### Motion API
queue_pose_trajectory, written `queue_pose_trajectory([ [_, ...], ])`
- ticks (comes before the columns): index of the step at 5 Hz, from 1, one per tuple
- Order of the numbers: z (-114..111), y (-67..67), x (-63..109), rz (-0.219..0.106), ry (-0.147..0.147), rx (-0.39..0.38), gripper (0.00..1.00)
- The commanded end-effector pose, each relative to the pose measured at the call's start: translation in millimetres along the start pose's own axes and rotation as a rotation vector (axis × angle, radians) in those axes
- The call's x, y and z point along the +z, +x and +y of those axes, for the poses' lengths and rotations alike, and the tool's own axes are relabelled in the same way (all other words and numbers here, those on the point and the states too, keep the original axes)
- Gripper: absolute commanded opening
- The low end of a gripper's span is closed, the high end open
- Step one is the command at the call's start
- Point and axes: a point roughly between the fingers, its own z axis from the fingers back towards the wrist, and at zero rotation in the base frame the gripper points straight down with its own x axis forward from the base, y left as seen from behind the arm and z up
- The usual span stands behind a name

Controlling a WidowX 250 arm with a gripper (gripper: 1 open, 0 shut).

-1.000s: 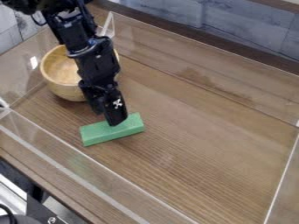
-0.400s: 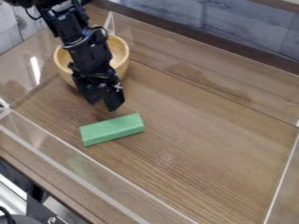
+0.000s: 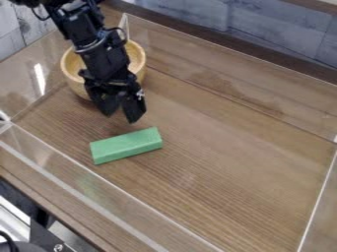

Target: Move green object from inside the wooden bowl to the table next to it

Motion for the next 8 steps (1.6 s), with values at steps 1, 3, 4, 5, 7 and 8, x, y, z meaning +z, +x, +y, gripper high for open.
queue_pose_trajectory([
  [1,-8,6.1,13.1,-0.043,0.028,-0.006,1.0],
  [3,-13,12.2,38.7,-0.029,0.039,-0.048,1.0],
  [4,-15,18.6,36.9,-0.017,0.043,-0.075,1.0],
  [5,-18,20.6,35.8,-0.002,0.043,-0.102,1.0],
  [7,-9,19.3,29.9,0.056,0.05,-0.158,1.0],
  [8,-4,17.1,19.4,0.073,0.051,-0.168,1.0],
])
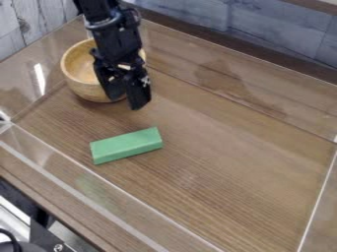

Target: Move green object from inside the wooden bowl to the table next to it

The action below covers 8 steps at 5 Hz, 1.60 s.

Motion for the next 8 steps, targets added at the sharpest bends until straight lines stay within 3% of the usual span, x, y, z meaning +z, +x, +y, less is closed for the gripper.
queue_pose_trajectory([
  [1,6,4.9,4.7,-0.037,0.029,0.011,1.0],
  [4,-4,-7.5,21.9,-0.047,0.011,0.09,1.0],
  [5,-11,-11.5,25.7,-0.04,0.014,0.106,1.0],
  [7,-21,-5.9,49.2,-0.042,0.044,0.195,1.0],
  [8,-19,-10.6,45.8,-0.021,0.048,0.143,1.0],
])
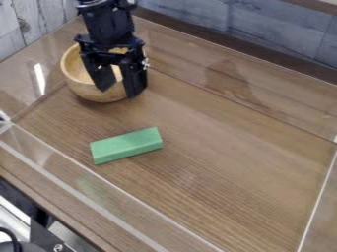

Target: Move green object from inside the wooden bowl to the table next to it

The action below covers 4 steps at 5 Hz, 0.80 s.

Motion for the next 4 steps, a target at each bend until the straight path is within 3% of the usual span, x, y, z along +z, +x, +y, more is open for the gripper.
queue_pose_trajectory([
  [1,2,0.5,8.9,-0.025,0.024,-0.053,1.0],
  [2,19,3.2,-3.2,-0.006,0.017,-0.09,1.0],
  [4,35,8.7,-14.8,-0.029,0.001,-0.091,1.0],
])
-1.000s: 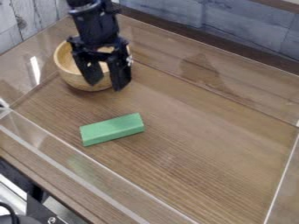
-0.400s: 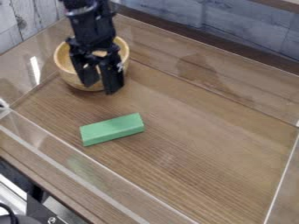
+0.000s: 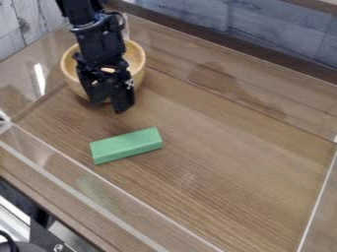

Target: Move green object from inside the wooden bowl to the table next to it

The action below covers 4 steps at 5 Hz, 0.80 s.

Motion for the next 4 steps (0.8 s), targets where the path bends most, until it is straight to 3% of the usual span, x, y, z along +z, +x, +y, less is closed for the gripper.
queue_pose_trajectory([
  [1,-10,10.5,14.5,-0.065,0.02,0.032,1.0],
  [2,-26,12.9,14.2,-0.074,0.016,0.047,1.0],
  [4,-21,0.5,15.1,-0.089,0.056,0.151,1.0],
])
